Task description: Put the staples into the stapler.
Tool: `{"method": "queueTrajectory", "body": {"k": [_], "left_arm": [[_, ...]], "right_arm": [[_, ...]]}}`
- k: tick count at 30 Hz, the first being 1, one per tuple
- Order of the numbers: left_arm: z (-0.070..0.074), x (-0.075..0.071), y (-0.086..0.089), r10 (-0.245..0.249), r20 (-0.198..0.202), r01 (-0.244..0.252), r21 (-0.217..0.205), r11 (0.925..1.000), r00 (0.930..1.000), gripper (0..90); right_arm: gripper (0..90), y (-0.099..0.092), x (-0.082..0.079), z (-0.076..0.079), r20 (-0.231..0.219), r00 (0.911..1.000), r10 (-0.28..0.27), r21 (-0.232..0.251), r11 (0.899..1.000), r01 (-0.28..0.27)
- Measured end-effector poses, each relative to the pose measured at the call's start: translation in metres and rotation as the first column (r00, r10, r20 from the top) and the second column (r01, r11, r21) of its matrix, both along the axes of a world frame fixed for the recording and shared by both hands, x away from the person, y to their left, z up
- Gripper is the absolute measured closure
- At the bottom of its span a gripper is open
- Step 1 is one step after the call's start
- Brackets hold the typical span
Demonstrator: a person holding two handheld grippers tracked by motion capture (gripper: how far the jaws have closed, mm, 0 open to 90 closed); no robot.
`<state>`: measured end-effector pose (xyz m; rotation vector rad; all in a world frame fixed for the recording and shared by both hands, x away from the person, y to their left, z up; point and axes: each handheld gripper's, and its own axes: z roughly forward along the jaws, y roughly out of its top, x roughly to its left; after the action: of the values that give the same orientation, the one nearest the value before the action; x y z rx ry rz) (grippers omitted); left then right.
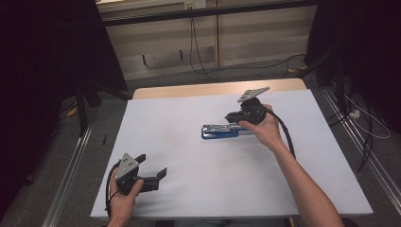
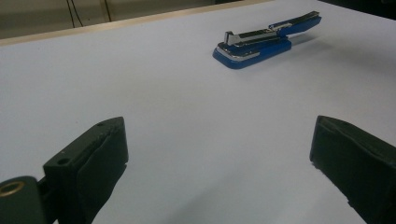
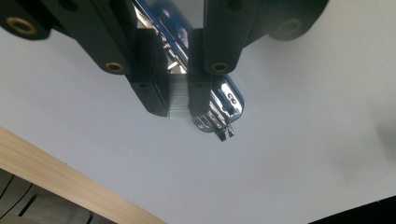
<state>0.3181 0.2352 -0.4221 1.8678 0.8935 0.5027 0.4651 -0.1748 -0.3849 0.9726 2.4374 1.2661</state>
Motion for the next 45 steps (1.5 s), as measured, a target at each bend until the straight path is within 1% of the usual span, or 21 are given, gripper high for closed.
{"method": "queueTrajectory", "body": {"k": [4, 9, 18, 19, 22, 27, 29, 31, 35, 37, 38, 41, 45], "left_arm": [[0.0, 0.0, 0.0, -0.003, 0.002, 0.003, -0.002, 1.0, 1.0, 4.5], [0.0, 0.0, 0.0, 0.002, 0.002, -0.002, -0.004, 1.0, 1.0, 4.5], [0.0, 0.0, 0.0, 0.002, 0.0, -0.002, -0.002, 1.0, 1.0, 4.3], [0.0, 0.0, 0.0, 0.005, -0.001, -0.005, -0.008, 1.0, 1.0, 4.2], [0.0, 0.0, 0.0, 0.006, 0.0, -0.006, -0.008, 1.0, 1.0, 4.2], [0.0, 0.0, 0.0, 0.003, -0.002, -0.003, -0.005, 1.0, 1.0, 4.2], [0.0, 0.0, 0.0, 0.003, -0.002, -0.003, -0.007, 1.0, 1.0, 4.2], [0.0, 0.0, 0.0, 0.004, -0.002, -0.004, -0.008, 1.0, 1.0, 4.2], [0.0, 0.0, 0.001, 0.002, -0.004, -0.002, -0.006, 1.0, 1.0, 4.2], [0.0, 0.0, 0.0, 0.002, -0.004, -0.002, -0.008, 1.0, 1.0, 4.2], [0.0, 0.0, 0.0, 0.002, -0.004, -0.002, -0.008, 1.0, 1.0, 4.2], [0.0, 0.0, 0.001, 0.001, -0.003, -0.001, -0.01, 0.9999, 1.0, 4.2], [0.0, 0.0, 0.001, 0.001, -0.003, -0.001, -0.005, 1.0, 1.0, 4.2]], "right_arm": [[79.1, 0.005, 0.003, 0.001, 0.001, 1.0, 0.005, 0.003, 1.0, -0.005], [79.0, 0.013, 0.007, 0.001, 0.002, 0.9998, 0.02, -0.008, 1.0, -0.02], [79.1, 0.026, 0.015, -0.002, -0.015, 0.9992, 0.036, -0.021, 0.999, -0.037], [79.1, 0.027, 0.016, -0.002, -0.016, 0.9992, 0.037, -0.02, 0.999, -0.037], [79.1, 0.032, 0.019, -0.002, -0.017, 0.9988, 0.045, -0.024, 0.999, -0.046], [79.0, 0.04, 0.023, -0.005, -0.029, 0.9977, 0.062, -0.038, 0.997, -0.063], [79.1, 0.042, 0.025, -0.006, -0.03, 0.9976, 0.062, -0.04, 0.997, -0.063], [79.0, 0.044, 0.026, -0.007, -0.023, 0.9984, 0.052, -0.047, 0.998, -0.053], [79.1, 0.046, 0.029, -0.009, -0.02, 0.9982, 0.057, -0.044, 0.997, -0.058], [79.1, 0.049, 0.031, -0.01, -0.012, 0.9977, 0.067, -0.048, 0.997, -0.067], [79.1, 0.05, 0.032, -0.01, -0.015, 0.997, 0.076, -0.046, 0.996, -0.077], [79.1, 0.053, 0.033, -0.011, -0.011, 0.9939, 0.11, -0.032, 0.993, -0.11], [79.1, 0.055, 0.035, -0.012, -0.017, 0.9914, 0.13, -0.039, 0.991, -0.131]]}}
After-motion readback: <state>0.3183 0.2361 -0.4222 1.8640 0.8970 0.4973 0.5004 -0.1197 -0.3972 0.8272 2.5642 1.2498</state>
